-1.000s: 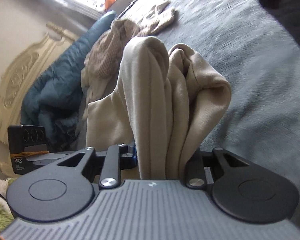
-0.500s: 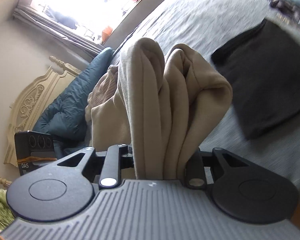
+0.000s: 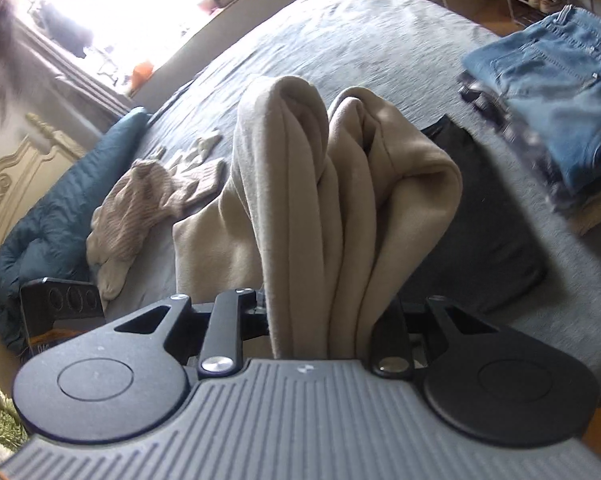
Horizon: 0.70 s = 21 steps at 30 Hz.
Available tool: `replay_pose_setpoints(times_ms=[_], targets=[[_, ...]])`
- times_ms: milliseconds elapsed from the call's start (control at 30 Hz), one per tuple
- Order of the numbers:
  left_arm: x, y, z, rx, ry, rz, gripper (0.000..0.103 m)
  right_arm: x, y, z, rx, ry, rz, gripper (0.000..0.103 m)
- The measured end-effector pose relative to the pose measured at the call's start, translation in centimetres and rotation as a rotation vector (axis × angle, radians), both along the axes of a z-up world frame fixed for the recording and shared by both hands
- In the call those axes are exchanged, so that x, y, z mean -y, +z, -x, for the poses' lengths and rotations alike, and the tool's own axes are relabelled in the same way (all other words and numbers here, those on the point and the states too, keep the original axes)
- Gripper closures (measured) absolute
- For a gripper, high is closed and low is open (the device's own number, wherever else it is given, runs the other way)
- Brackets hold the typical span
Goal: Fold clothes
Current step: 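Lift the folded hoodie off the bed with both grippers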
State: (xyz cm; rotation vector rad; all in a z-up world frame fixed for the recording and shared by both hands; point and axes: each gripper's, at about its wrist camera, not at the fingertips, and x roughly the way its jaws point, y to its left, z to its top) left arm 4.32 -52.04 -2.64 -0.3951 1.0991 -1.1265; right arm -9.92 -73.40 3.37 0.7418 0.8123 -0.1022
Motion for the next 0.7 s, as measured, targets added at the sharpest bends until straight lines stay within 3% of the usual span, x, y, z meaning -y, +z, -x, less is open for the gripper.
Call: replay_pose_setpoints(times_ms=[233, 367, 567, 700], targets=[[2.5, -1.5, -2.4, -0.02, 0.085, -0.01, 0.042, 2.7, -1.9, -5.2, -0.03, 0.091, -0.007, 0.077], [4.5, -2.4, -3.0, -0.052, 0.178, -0.077, 0.041, 6.4, -3.8, -7.1, -0.041, 0.174, -0.063, 0.077], [7.6, -3.3, -4.7, -0.137, 0.322, -0.212, 0.042, 10.3, -7.5, -11.0, -0.123, 0.255, -0.228, 0.077], [8.5, -3.8, -6.2, -0.135, 0.347, -0.277, 0.042, 11.7, -9.4, -13.4, -0.158, 0.31, -0.278, 0.077]])
